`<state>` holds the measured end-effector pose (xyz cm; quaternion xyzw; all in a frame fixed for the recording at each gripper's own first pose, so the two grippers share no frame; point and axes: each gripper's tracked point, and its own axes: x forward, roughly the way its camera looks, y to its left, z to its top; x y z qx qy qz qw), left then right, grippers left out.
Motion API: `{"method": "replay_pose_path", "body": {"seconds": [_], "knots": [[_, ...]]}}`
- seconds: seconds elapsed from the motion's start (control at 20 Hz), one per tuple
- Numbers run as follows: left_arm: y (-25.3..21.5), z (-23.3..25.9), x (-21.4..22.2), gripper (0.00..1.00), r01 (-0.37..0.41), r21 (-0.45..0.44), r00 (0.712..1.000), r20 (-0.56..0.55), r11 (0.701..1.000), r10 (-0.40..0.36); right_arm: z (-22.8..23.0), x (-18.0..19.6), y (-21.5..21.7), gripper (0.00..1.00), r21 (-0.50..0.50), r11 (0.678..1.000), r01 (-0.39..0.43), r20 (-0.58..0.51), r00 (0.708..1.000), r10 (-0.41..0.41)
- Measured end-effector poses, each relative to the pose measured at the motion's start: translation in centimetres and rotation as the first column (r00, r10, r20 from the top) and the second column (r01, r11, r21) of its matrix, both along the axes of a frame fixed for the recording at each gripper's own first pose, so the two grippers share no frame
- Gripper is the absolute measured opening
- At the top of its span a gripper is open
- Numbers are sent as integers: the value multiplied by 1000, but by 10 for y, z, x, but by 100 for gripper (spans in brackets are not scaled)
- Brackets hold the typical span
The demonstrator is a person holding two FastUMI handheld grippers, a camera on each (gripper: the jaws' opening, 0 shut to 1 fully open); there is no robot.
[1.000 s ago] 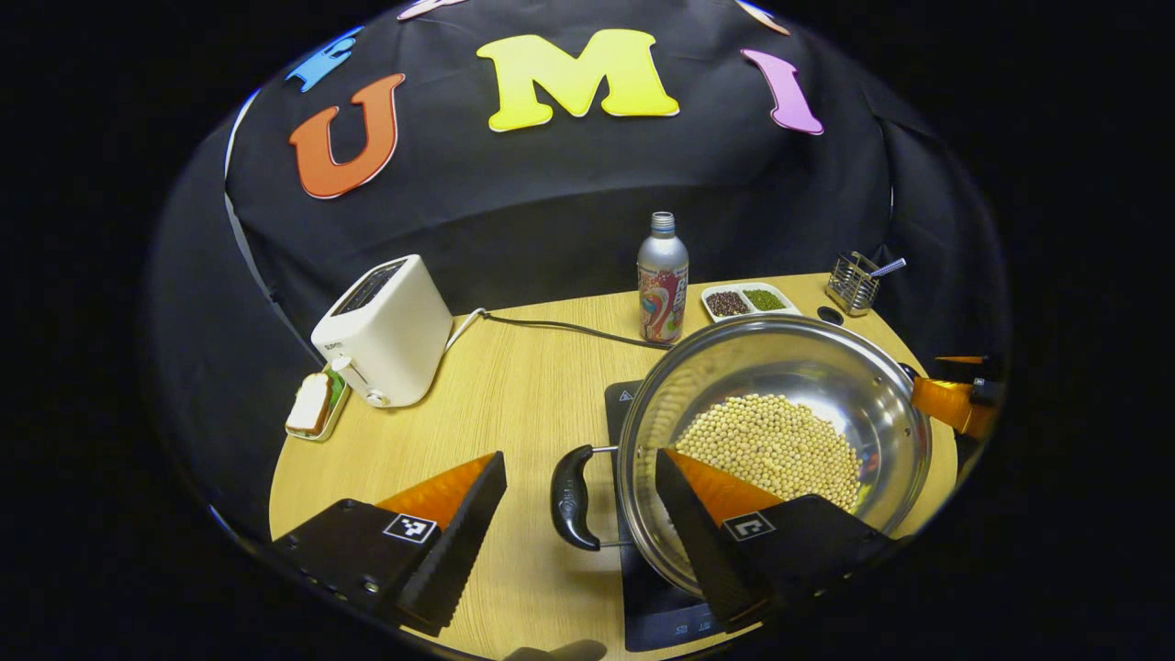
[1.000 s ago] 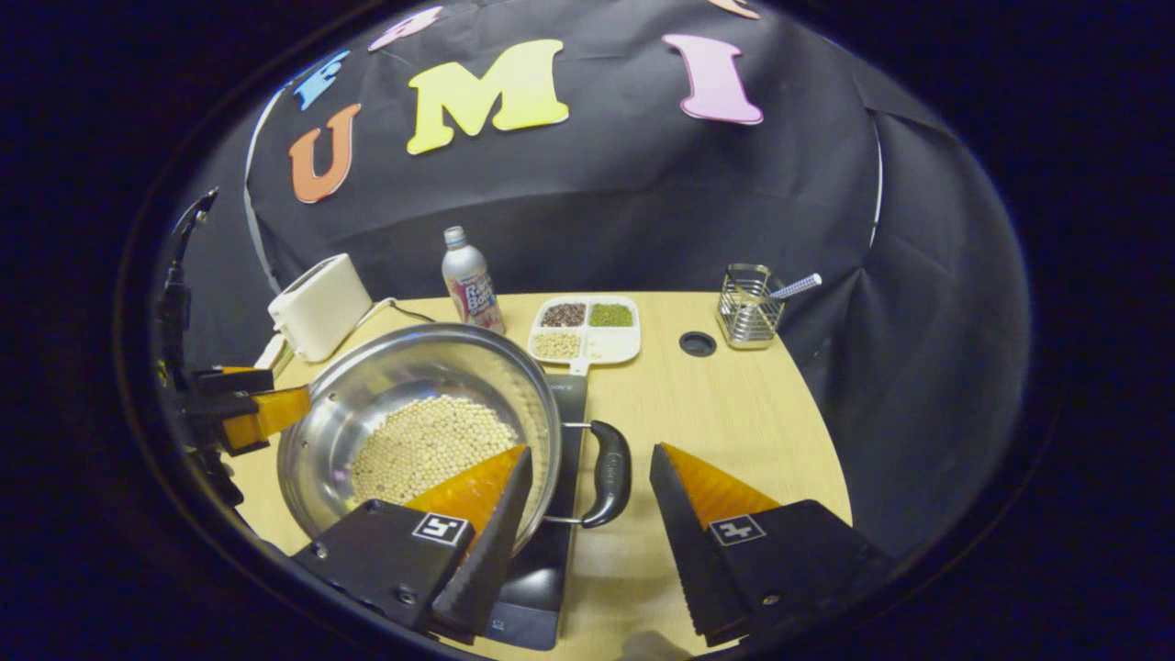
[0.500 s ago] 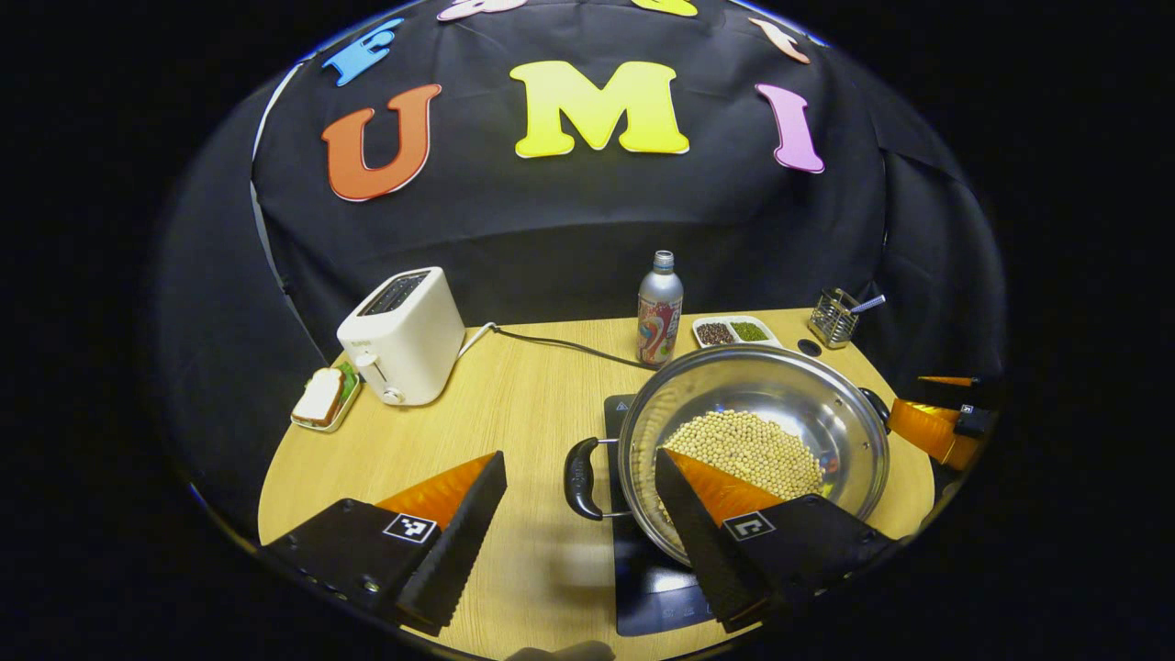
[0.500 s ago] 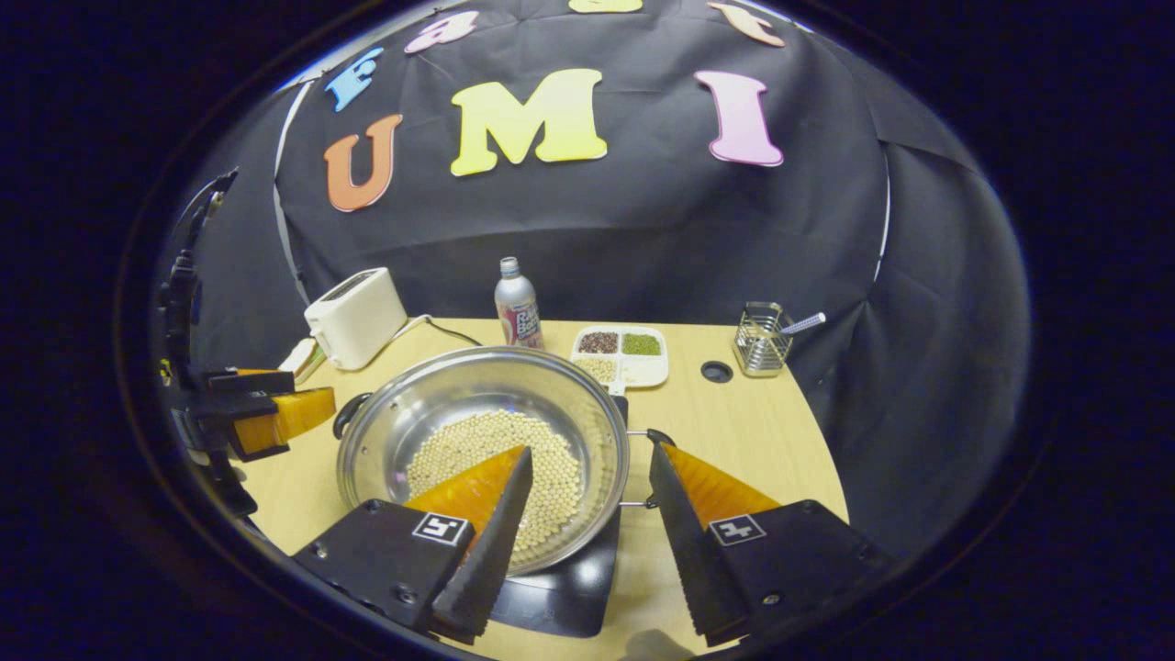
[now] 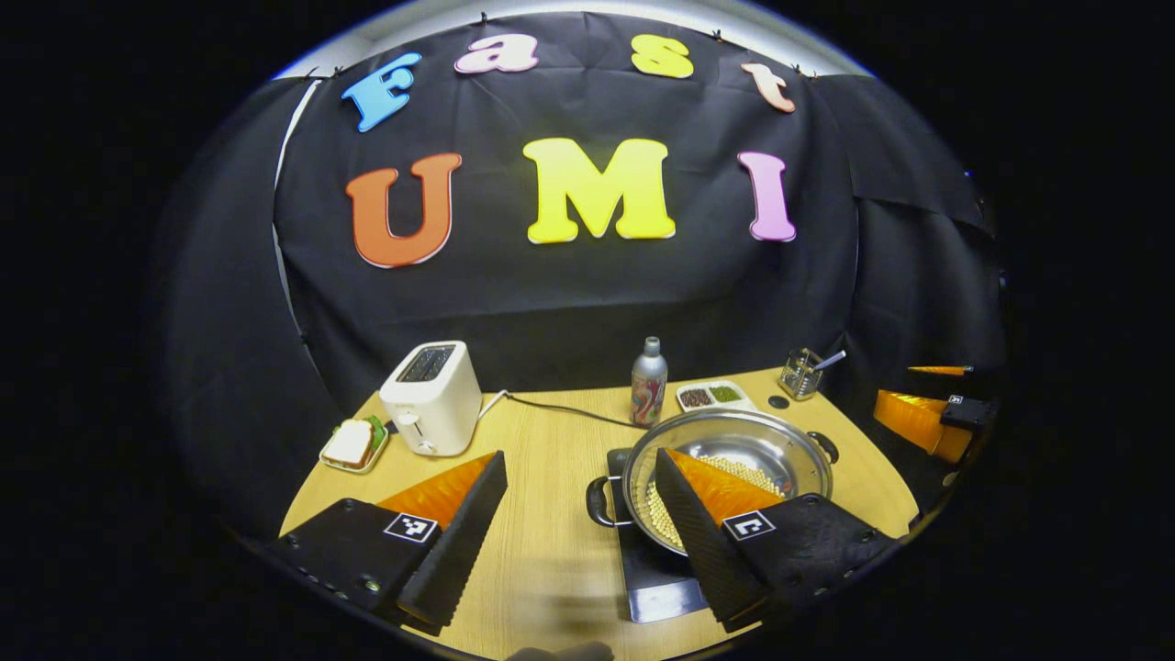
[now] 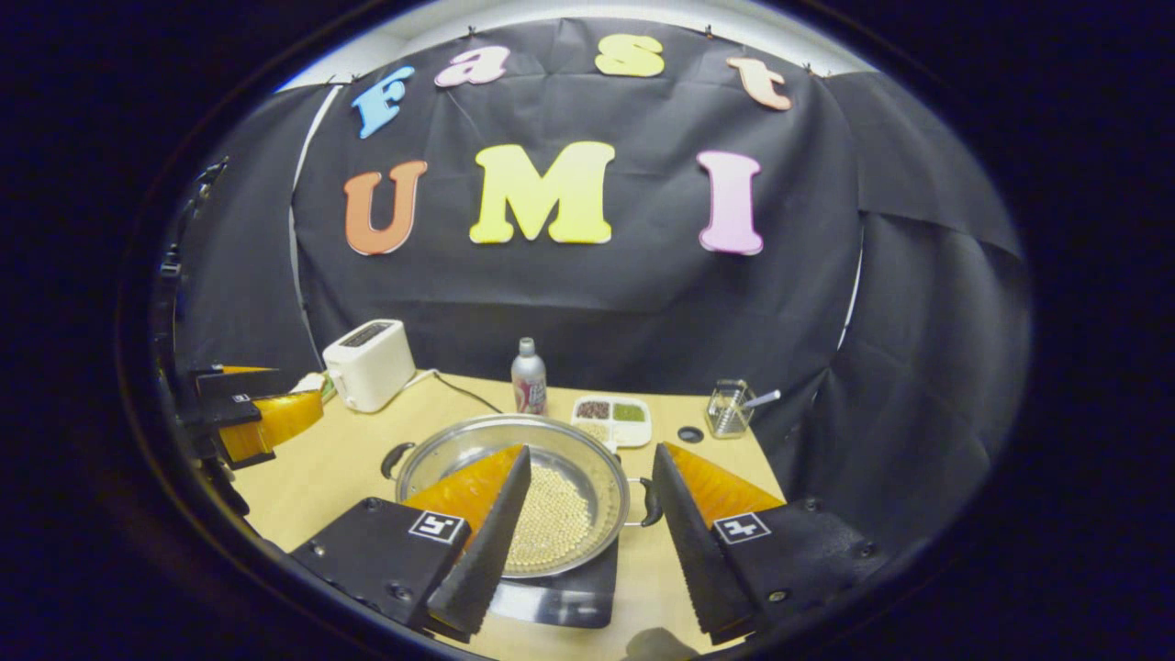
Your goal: First push the handle of the pot to place it horizontally, then grasp the pot with both hands and set it on the induction cooktop.
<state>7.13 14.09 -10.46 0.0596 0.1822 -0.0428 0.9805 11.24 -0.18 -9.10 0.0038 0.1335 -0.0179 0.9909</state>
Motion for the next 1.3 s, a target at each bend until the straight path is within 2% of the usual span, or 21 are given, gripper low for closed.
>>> {"method": "replay_pose_path", "body": {"seconds": [0.15,0.4,0.55,0.75,0.95,1.3], "knots": [[6,53,-14,97,19,0,993,116,1000,-19,53,-22,11,99,-7,1000,6,96,995,-5],[10,129,-44,97,60,-26,967,250,998,-52,134,-73,27,99,-3,1000,0,259,966,1],[19,157,-67,96,60,-56,956,289,997,-41,163,-100,22,100,47,999,-7,321,947,-9],[32,186,-98,96,24,-54,933,361,998,-3,184,-130,-5,100,74,997,5,383,923,-34],[47,192,-135,96,-65,-75,922,377,995,88,191,-160,-41,100,45,998,38,418,907,-54],[16,192,-185,95,-88,-90,918,380,992,116,166,-196,-69,100,69,998,6,392,919,-33]]}}
